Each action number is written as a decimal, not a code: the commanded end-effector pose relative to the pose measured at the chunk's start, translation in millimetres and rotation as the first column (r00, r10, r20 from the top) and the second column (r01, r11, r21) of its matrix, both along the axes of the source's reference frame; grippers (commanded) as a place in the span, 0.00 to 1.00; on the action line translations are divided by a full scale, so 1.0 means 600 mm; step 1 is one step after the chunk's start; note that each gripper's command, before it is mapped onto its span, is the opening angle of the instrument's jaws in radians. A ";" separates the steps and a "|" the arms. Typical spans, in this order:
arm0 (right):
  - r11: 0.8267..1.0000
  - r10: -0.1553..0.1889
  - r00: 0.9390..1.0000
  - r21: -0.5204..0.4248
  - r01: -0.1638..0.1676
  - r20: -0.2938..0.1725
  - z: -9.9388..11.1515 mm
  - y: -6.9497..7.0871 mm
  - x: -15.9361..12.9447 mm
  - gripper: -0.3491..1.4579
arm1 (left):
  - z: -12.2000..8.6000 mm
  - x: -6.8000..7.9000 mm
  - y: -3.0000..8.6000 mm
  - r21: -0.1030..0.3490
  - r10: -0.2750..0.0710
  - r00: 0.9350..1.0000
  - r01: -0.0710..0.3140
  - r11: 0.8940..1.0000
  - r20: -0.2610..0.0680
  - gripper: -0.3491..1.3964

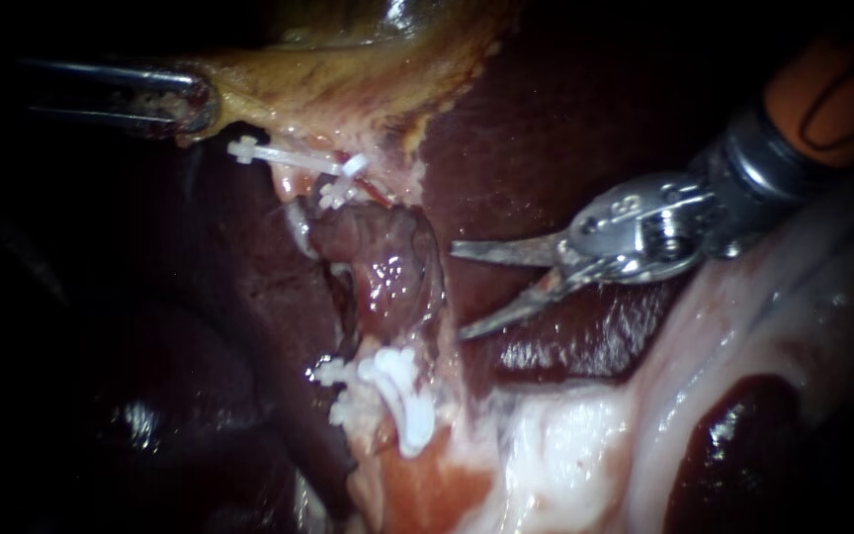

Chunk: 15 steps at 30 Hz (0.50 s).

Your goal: Go back from the cut right tube

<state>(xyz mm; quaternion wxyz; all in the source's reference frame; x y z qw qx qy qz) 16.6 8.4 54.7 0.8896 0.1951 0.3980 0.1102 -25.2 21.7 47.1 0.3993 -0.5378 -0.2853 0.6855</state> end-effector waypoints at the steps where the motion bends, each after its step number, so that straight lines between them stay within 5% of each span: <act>1: 1.000 -0.001 1.000 0.001 0.001 0.003 0.0000 0.0000 -0.0007 0.98 | 0.0000 0.0000 0.0000 0.000 0.000 1.000 0.000 1.000 0.000 0.00; 15: 1.000 -0.016 1.000 0.000 0.016 0.001 0.0000 -0.0002 -0.0063 0.99 | 0.0016 -0.0009 -0.0001 -0.004 -0.002 1.000 0.002 1.000 -0.002 0.00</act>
